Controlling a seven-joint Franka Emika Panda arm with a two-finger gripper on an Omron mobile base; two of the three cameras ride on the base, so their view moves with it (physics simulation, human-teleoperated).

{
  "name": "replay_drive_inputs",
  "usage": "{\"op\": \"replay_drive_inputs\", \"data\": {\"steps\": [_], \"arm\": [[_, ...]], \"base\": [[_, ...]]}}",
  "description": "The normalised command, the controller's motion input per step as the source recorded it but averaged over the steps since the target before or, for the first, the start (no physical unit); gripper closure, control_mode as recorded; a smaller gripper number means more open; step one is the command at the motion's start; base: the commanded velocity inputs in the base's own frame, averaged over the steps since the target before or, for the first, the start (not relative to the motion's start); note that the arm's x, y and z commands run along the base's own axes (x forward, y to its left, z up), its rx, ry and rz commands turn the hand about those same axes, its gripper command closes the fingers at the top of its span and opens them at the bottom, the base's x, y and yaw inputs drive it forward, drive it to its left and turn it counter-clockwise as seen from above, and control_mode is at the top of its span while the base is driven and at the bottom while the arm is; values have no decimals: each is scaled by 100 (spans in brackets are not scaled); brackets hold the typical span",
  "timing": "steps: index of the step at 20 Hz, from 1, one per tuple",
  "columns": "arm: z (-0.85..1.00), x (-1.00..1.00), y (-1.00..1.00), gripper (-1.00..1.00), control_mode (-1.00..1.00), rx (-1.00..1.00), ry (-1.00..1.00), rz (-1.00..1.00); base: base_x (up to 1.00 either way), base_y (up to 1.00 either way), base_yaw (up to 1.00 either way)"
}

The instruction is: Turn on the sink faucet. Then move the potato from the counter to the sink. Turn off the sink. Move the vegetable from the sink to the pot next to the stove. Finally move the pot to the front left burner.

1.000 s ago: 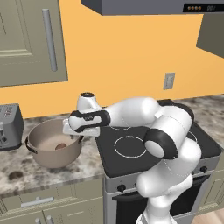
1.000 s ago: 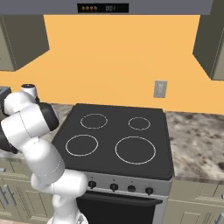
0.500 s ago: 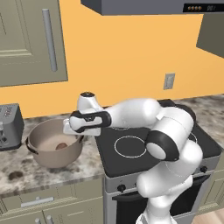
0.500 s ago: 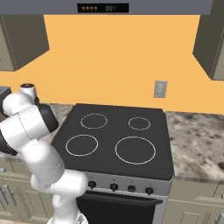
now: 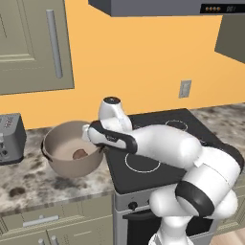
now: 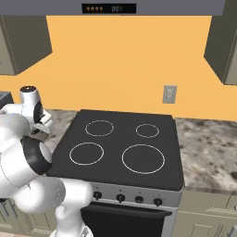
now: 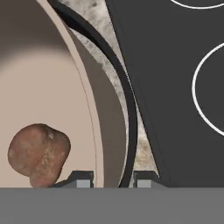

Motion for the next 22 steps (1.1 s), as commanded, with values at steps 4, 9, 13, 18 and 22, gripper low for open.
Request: {"op": "replay_drive_inputs", "data": {"steps": [4, 9, 13, 18, 22], "arm": [[37, -36, -84, 100, -100, 9, -1, -23], [25, -38, -88, 100, -100, 5, 1, -23], [4, -36, -91, 100, -100, 3, 9, -27], [15, -32, -86, 100, -100, 1, 9, -27], [19, -16, -76, 100, -100, 0, 6, -26]], "base": [[0, 0, 0], [0, 0, 0], [0, 0, 0], [0, 0, 0], [0, 0, 0]]}}
